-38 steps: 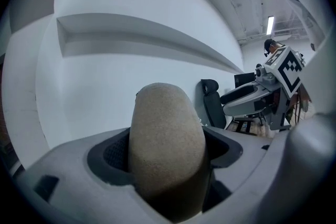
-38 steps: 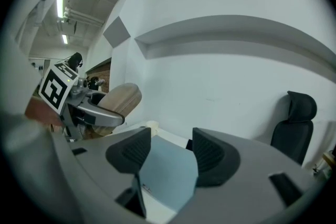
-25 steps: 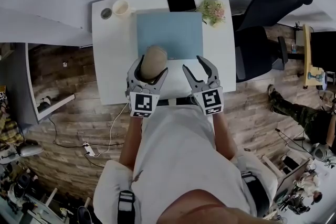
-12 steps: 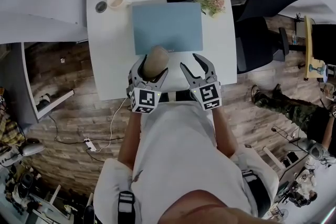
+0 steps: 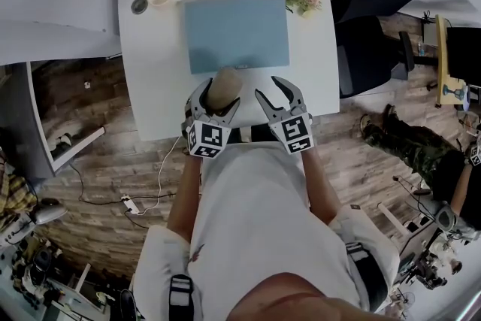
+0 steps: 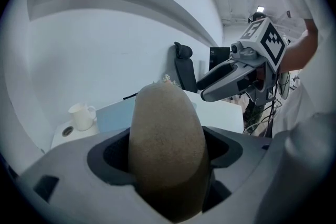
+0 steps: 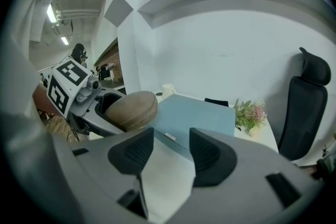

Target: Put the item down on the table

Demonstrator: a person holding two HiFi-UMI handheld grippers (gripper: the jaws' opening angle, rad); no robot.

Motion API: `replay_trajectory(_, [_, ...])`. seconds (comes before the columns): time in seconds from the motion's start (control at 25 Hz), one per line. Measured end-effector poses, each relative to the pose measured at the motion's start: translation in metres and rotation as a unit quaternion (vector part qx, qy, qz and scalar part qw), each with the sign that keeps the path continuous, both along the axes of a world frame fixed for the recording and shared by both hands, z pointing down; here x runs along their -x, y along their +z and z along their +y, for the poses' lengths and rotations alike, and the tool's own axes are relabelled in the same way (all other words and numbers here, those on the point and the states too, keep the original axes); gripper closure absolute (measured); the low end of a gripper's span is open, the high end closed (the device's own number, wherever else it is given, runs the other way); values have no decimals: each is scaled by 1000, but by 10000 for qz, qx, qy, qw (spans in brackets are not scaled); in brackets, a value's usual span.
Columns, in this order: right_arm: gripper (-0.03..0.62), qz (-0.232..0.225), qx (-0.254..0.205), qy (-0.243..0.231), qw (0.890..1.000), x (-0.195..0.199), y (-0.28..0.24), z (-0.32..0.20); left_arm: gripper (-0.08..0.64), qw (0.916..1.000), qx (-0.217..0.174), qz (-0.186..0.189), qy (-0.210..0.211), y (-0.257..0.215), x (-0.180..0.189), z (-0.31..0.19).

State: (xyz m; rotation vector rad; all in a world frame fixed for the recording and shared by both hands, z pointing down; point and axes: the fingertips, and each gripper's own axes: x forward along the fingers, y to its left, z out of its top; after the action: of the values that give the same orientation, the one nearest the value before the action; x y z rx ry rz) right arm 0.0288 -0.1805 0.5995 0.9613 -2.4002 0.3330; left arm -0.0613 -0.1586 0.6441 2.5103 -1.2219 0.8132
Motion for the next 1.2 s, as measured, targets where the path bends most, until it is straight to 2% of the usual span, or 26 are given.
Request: replay_trajectory(1.2, [377, 308, 720, -249, 9966, -6, 62, 18, 169, 9954, 859, -197, 372, 76, -21, 21])
